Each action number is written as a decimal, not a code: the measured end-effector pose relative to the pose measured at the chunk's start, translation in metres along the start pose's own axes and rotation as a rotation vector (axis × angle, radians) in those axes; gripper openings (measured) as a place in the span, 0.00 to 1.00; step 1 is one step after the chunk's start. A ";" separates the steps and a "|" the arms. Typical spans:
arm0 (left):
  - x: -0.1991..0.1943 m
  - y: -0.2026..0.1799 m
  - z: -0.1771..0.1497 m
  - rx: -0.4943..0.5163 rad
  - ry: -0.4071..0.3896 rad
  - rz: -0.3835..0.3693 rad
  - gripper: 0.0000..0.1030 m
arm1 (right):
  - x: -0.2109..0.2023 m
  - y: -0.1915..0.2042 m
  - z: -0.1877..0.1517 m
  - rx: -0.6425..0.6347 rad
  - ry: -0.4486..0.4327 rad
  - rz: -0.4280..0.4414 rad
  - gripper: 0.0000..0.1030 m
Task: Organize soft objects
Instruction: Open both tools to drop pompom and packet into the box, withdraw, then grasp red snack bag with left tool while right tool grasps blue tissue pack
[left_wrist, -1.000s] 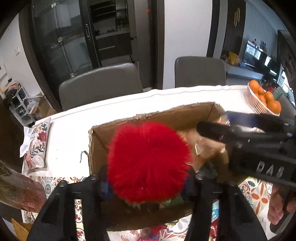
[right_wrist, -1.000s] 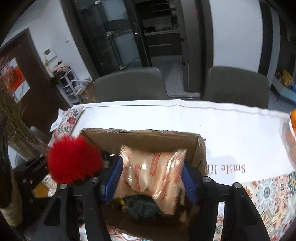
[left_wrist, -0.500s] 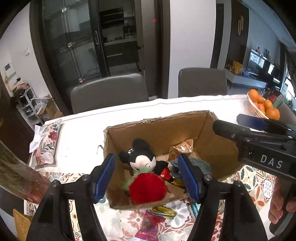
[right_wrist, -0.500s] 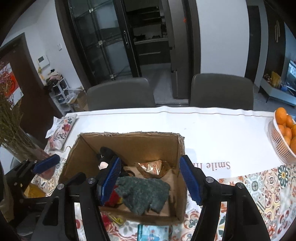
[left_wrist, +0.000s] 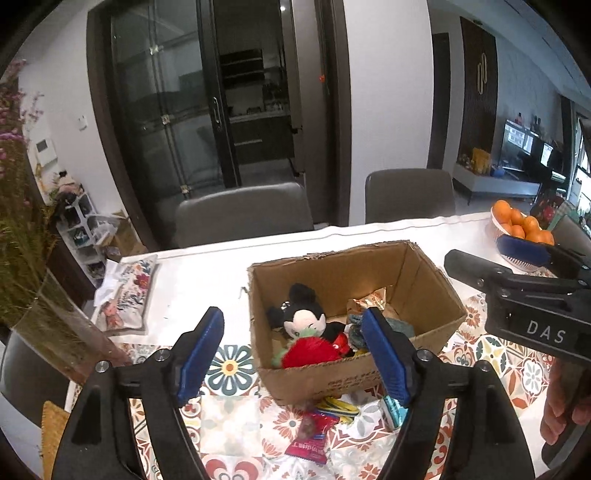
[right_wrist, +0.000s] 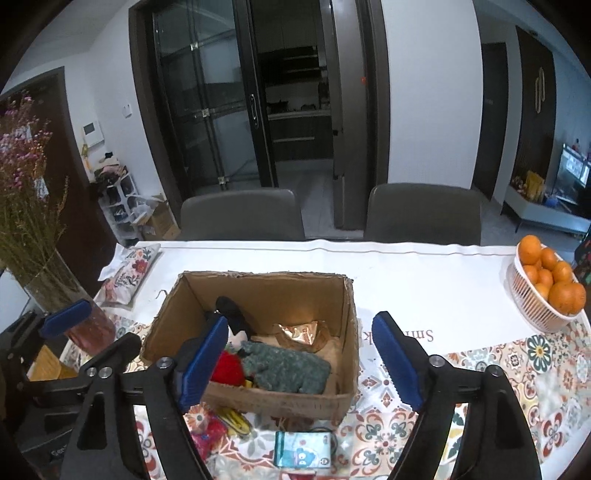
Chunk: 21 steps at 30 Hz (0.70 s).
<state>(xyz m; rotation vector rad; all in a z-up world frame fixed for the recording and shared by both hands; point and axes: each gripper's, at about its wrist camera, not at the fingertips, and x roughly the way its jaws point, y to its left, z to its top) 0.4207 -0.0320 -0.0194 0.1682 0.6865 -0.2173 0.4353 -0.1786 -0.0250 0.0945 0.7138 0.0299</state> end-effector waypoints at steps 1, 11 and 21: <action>-0.005 0.001 -0.003 0.001 -0.007 0.006 0.77 | -0.003 0.001 -0.001 -0.006 -0.006 -0.003 0.82; -0.026 0.004 -0.029 -0.003 -0.031 0.022 0.82 | -0.027 0.013 -0.023 -0.049 -0.038 -0.013 0.86; -0.035 -0.001 -0.060 0.026 -0.044 0.026 0.89 | -0.031 0.016 -0.055 -0.039 -0.028 0.021 0.90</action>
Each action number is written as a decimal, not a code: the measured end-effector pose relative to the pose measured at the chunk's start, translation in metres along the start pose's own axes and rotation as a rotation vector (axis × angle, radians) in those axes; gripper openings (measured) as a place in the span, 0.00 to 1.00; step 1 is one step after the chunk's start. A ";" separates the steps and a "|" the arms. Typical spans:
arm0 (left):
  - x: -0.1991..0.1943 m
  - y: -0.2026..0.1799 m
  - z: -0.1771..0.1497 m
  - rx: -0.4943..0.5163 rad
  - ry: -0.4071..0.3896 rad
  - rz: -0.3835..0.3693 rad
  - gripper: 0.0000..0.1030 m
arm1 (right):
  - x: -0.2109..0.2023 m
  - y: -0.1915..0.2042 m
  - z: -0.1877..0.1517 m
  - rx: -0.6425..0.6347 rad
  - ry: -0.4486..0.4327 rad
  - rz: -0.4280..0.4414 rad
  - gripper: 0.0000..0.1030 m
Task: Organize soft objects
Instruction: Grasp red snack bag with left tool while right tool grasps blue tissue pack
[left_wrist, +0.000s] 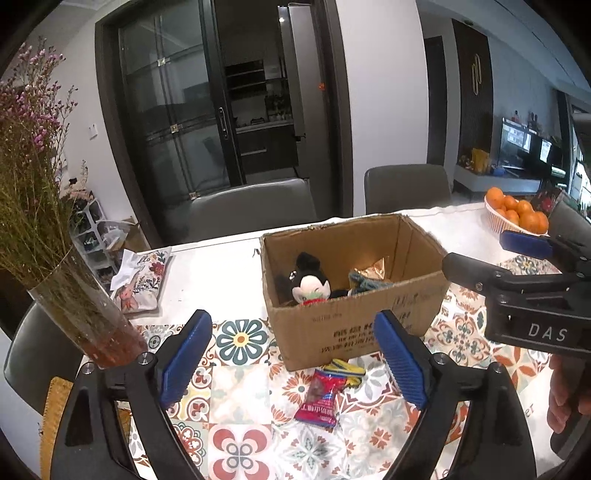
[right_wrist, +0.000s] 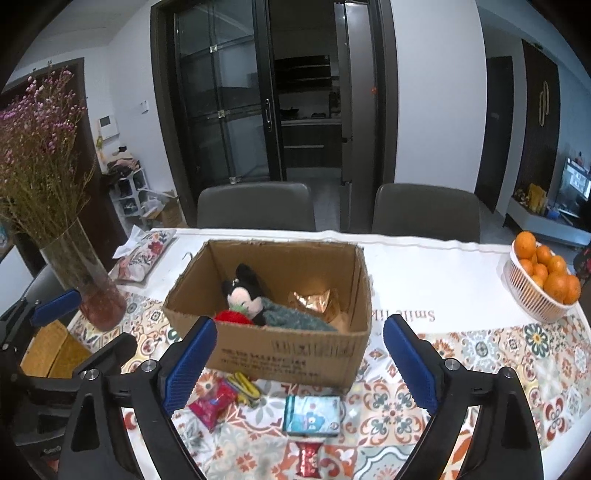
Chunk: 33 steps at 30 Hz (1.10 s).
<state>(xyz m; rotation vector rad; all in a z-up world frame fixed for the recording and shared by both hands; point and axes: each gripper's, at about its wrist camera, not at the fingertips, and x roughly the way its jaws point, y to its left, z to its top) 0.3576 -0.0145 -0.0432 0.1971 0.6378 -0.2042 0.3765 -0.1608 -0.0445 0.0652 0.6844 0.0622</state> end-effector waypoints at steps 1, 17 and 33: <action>0.000 0.000 -0.002 0.001 0.005 0.001 0.89 | 0.001 0.000 -0.002 0.002 0.004 0.000 0.90; 0.022 -0.003 -0.045 0.006 0.111 -0.035 0.89 | 0.024 -0.002 -0.044 0.017 0.114 0.005 0.90; 0.077 -0.007 -0.085 0.039 0.284 -0.108 0.89 | 0.071 -0.008 -0.085 0.012 0.271 -0.017 0.90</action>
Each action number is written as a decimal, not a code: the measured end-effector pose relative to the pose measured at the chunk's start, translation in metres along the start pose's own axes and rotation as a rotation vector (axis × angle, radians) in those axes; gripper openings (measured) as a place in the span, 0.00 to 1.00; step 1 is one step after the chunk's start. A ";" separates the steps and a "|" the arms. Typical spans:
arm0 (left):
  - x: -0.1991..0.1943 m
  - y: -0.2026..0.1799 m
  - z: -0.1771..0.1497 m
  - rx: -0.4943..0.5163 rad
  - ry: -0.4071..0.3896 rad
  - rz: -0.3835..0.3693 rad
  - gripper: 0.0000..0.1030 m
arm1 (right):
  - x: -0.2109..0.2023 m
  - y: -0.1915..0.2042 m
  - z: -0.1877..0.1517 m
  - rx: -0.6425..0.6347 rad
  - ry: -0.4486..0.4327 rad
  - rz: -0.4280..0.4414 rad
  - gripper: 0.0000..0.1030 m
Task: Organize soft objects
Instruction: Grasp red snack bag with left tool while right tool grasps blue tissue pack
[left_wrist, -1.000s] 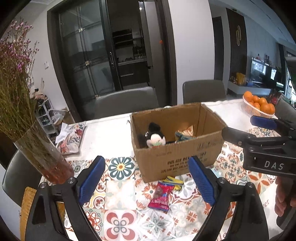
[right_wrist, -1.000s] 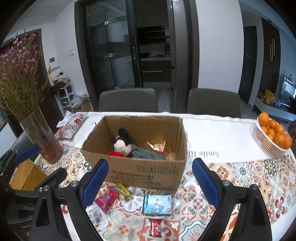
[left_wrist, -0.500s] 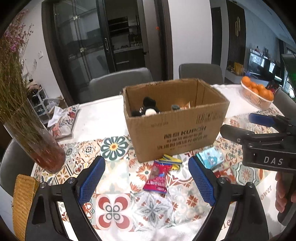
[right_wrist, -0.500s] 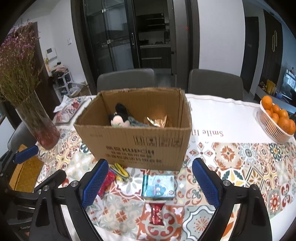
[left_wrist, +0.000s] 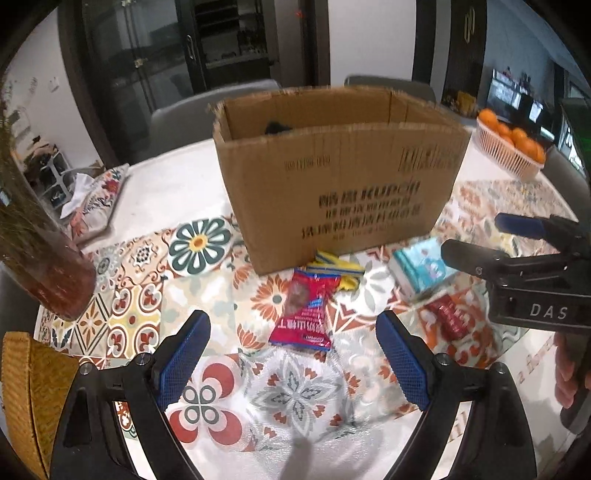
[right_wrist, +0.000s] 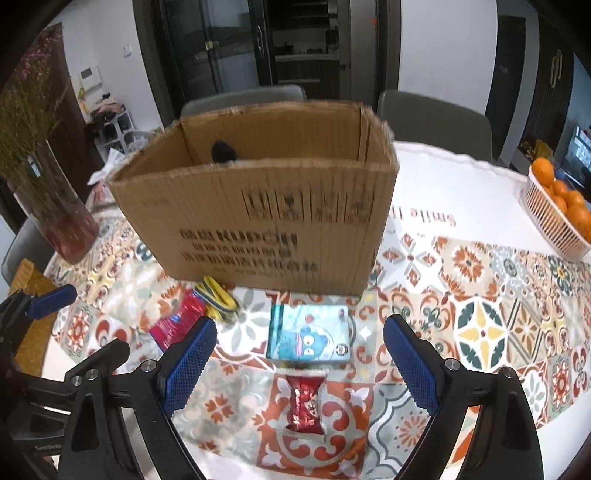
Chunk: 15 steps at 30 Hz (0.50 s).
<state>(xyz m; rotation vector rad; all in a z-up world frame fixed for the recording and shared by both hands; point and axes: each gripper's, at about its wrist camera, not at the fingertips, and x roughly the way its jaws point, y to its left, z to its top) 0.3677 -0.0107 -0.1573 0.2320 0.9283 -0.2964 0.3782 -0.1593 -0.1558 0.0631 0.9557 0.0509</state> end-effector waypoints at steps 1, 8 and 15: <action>0.004 0.000 0.000 0.009 0.009 -0.006 0.89 | 0.006 0.000 -0.002 -0.001 0.014 -0.001 0.90; 0.034 0.002 0.005 0.044 0.064 -0.042 0.88 | 0.030 0.000 -0.008 -0.005 0.078 -0.001 0.90; 0.063 0.004 0.010 0.087 0.110 -0.068 0.87 | 0.049 -0.001 -0.009 -0.011 0.113 -0.017 0.90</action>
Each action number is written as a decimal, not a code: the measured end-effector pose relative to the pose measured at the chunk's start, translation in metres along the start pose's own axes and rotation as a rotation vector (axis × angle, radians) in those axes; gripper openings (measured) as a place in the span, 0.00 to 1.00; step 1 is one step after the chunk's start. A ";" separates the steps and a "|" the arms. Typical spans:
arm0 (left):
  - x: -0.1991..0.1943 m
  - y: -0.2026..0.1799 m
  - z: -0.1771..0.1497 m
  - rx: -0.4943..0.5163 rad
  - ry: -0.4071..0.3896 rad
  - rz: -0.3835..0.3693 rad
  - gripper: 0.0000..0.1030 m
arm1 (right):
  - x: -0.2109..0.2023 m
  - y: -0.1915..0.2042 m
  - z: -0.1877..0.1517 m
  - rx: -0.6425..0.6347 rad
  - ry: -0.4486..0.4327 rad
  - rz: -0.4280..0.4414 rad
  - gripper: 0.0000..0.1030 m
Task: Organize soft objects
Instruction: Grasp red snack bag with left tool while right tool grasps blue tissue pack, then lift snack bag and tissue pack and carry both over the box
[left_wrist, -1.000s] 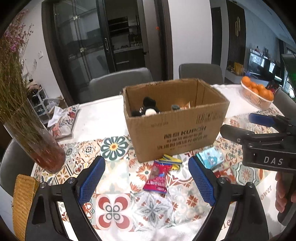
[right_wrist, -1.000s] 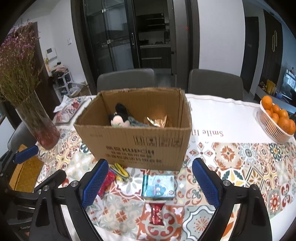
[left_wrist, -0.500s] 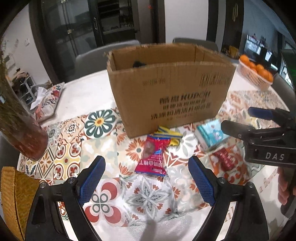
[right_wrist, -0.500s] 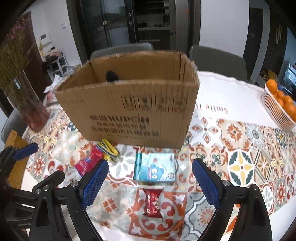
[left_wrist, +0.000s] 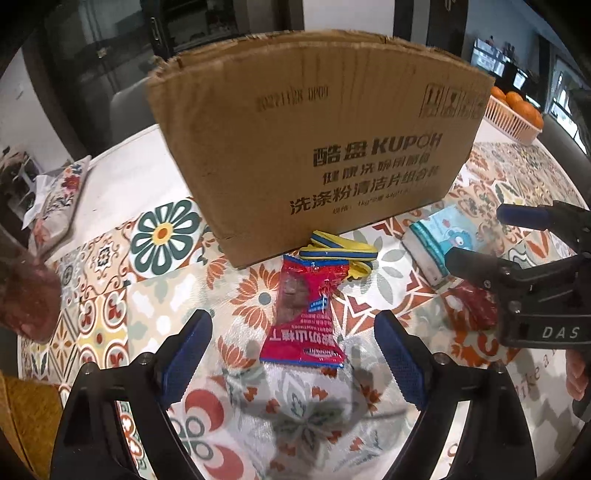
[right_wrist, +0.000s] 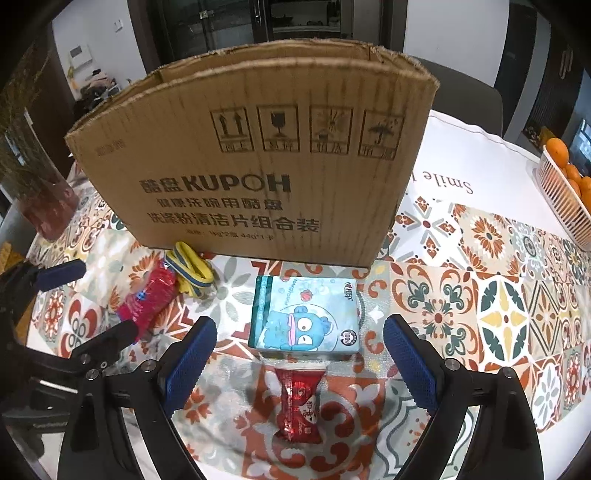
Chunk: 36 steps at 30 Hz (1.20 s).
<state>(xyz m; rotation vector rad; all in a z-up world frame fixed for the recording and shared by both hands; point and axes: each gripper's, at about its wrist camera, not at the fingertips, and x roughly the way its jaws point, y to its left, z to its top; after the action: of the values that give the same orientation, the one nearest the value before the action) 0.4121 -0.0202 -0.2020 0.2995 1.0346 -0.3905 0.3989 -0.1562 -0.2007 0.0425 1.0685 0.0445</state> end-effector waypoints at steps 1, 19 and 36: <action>0.004 0.001 0.001 0.002 0.008 -0.001 0.87 | 0.003 0.000 0.000 0.000 0.004 -0.003 0.90; 0.048 -0.001 0.015 -0.022 0.081 0.008 0.71 | 0.035 -0.001 0.005 0.024 0.053 -0.007 0.90; 0.052 -0.005 0.000 -0.165 0.080 -0.034 0.37 | 0.042 -0.001 -0.006 0.039 0.049 0.004 0.72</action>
<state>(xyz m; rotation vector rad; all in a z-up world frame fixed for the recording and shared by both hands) 0.4336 -0.0332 -0.2478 0.1504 1.1440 -0.3235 0.4135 -0.1549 -0.2402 0.0791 1.1182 0.0287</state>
